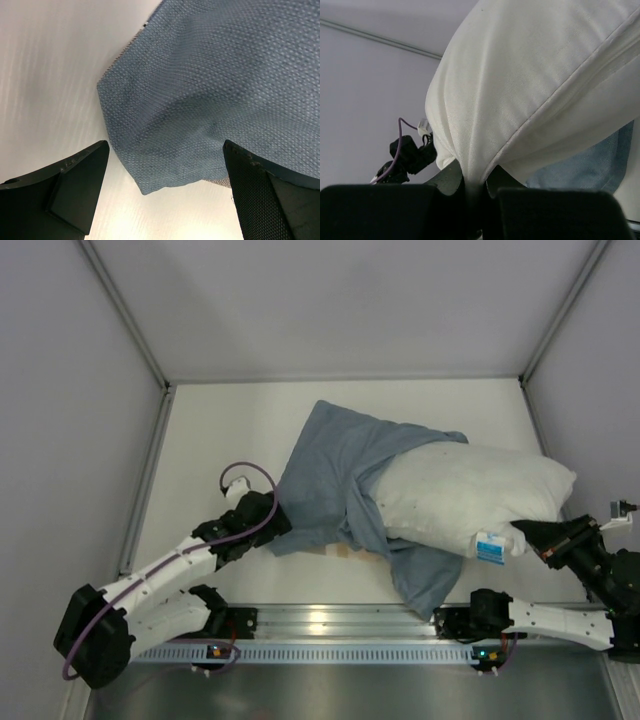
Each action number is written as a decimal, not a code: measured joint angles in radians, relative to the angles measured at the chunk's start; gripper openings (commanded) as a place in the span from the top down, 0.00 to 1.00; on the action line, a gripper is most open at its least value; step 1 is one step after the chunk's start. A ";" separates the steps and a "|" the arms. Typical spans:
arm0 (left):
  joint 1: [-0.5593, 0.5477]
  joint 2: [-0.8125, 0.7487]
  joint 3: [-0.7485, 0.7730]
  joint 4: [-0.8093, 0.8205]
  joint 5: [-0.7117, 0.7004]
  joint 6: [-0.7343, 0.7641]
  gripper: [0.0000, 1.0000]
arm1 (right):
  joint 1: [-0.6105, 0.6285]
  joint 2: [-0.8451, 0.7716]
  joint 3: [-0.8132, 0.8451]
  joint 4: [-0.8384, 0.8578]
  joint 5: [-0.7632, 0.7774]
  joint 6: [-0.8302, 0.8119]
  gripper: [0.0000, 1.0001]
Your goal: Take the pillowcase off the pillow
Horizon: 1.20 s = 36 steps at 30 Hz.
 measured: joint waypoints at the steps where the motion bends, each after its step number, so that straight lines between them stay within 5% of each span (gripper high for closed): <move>1: 0.000 0.000 -0.002 -0.002 -0.011 -0.008 0.01 | 0.000 0.000 0.000 0.000 0.000 0.000 1.00; 9: 0.000 0.101 -0.020 0.008 -0.026 -0.036 0.03 | 0.000 0.000 0.000 0.000 0.000 -0.009 1.00; 12: 0.000 0.141 -0.025 0.044 -0.016 -0.031 0.10 | 0.000 0.000 0.000 0.000 0.000 -0.011 1.00; 16: 0.001 0.177 -0.033 0.129 0.000 -0.023 0.65 | 0.000 0.000 -0.004 0.000 -0.002 -0.016 1.00; 17: 0.002 0.188 -0.042 0.153 0.002 -0.022 0.96 | 0.000 0.000 -0.009 0.000 -0.002 -0.018 1.00; 18: 0.005 0.195 -0.048 0.176 0.013 -0.021 1.00 | 0.000 0.002 -0.014 0.000 -0.004 -0.019 1.00; 27: 0.080 0.180 -0.016 0.155 0.040 0.039 1.00 | 0.000 0.062 -0.020 0.026 -0.020 -0.119 1.00; 36: 0.212 -0.188 0.077 -0.058 -0.017 0.111 1.00 | 0.000 0.039 0.103 0.154 -0.026 -0.348 1.00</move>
